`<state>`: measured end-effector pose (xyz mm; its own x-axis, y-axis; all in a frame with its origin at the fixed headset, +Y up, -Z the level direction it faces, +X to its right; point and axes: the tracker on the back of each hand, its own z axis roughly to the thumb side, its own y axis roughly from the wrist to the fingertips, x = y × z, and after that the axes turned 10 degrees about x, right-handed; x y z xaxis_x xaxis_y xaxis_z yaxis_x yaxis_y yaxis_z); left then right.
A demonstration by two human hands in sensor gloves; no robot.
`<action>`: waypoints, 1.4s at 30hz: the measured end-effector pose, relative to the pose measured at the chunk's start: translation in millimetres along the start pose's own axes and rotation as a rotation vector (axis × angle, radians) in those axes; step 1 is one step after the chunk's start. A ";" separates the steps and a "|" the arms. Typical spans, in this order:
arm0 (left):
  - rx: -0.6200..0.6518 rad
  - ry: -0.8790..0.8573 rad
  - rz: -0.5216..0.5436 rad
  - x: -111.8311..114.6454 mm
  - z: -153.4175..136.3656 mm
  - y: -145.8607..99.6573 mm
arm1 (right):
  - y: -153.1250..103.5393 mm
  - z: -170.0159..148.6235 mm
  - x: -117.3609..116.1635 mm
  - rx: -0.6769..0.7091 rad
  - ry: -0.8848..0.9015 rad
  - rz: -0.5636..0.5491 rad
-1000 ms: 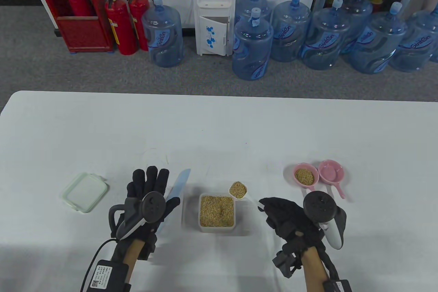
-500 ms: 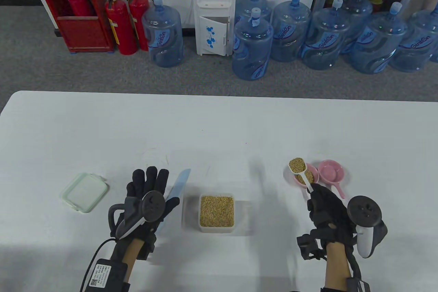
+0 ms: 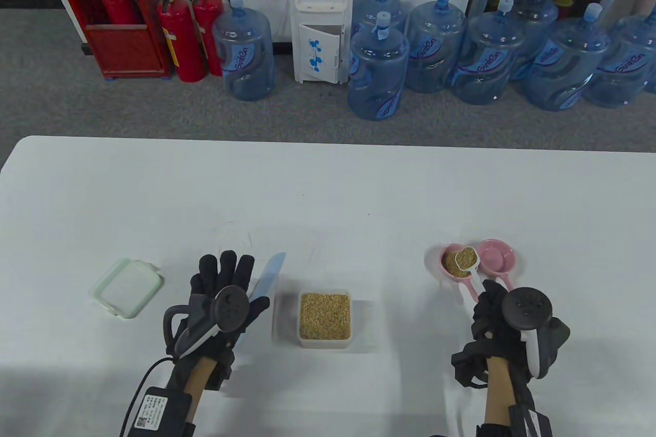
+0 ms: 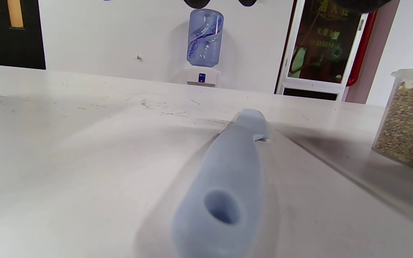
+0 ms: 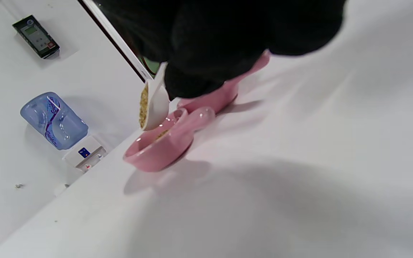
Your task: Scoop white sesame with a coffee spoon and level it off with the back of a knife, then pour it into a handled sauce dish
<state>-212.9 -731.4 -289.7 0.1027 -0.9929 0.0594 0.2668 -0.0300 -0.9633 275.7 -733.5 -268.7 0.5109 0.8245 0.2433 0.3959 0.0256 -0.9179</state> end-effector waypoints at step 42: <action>0.291 -0.090 -0.148 17.2 59.4 3.8 | -61.0 107.9 -18.9 0.616 -0.142 0.050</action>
<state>-153.2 -741.7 -276.8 0.1232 -0.9657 0.2287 0.5459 -0.1265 -0.8283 159.6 -689.6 -251.1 0.3942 0.8991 0.1902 -0.1598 0.2709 -0.9493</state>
